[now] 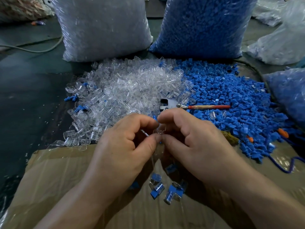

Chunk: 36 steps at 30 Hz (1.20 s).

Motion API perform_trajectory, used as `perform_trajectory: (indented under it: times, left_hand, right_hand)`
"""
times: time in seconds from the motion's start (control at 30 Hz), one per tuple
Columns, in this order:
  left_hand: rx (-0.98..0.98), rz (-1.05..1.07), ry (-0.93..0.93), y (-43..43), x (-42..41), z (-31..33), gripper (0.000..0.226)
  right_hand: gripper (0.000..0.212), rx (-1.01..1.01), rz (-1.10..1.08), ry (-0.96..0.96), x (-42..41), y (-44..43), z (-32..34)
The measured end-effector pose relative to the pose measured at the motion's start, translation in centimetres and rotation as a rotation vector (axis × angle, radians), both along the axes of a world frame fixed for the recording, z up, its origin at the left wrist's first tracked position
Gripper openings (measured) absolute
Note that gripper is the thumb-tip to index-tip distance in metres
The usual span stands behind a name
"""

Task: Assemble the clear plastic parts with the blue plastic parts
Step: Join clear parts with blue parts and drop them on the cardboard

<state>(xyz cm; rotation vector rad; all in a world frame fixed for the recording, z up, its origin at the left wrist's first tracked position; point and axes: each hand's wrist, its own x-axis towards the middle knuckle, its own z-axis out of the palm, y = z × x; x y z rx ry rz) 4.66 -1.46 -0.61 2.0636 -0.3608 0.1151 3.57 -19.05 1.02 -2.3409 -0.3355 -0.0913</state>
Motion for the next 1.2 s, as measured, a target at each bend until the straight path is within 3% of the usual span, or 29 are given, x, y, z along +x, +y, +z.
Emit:
perform_trajectory:
  times: [0.07, 0.13, 0.23, 0.3, 0.43, 0.57, 0.77, 1.07, 1.2]
  left_hand:
    - [-0.097, 0.034, 0.077, 0.0, 0.1, 0.2, 0.018]
    - [-0.321, 0.065, 0.209, 0.3, 0.3, 0.3, 0.013]
    - [-0.598, 0.053, 0.375, 0.8, 0.6, 0.6, 0.019]
    - [-0.671, 0.002, 0.447, 0.9, 0.8, 0.9, 0.019]
    - [-0.639, -0.096, 0.494, 0.8, 0.8, 1.0, 0.031]
    - [-0.670, -0.079, 0.539, 0.5, 0.7, 1.2, 0.021]
    - [-0.741, -0.018, 0.531, 0.6, 0.8, 1.3, 0.028]
    - [-0.630, -0.101, 0.511, 0.6, 0.4, 1.1, 0.031]
    - [-0.587, -0.095, 0.488, 0.3, 0.3, 1.1, 0.027]
  right_hand:
    - [0.028, -0.056, -0.013, -0.032, 0.0, -0.3, 0.2]
    - [0.026, -0.205, -0.040, -0.064, 0.0, -0.6, 0.4]
    - [0.042, -0.466, 0.006, -0.029, 0.1, -0.2, 0.5]
    - [0.043, -0.577, 0.039, -0.037, 0.2, 0.4, 0.1]
    - [0.023, -0.620, 0.041, -0.057, 0.7, 0.8, -0.2]
    - [0.011, -0.623, 0.049, -0.051, 0.7, 0.4, -0.2]
    - [0.010, -0.609, 0.051, -0.003, 0.6, 0.1, -0.1]
    - [0.020, -0.564, 0.082, -0.022, 0.2, 0.2, 0.3]
    - [0.010, -0.413, 0.040, -0.067, 0.1, -0.3, 0.1]
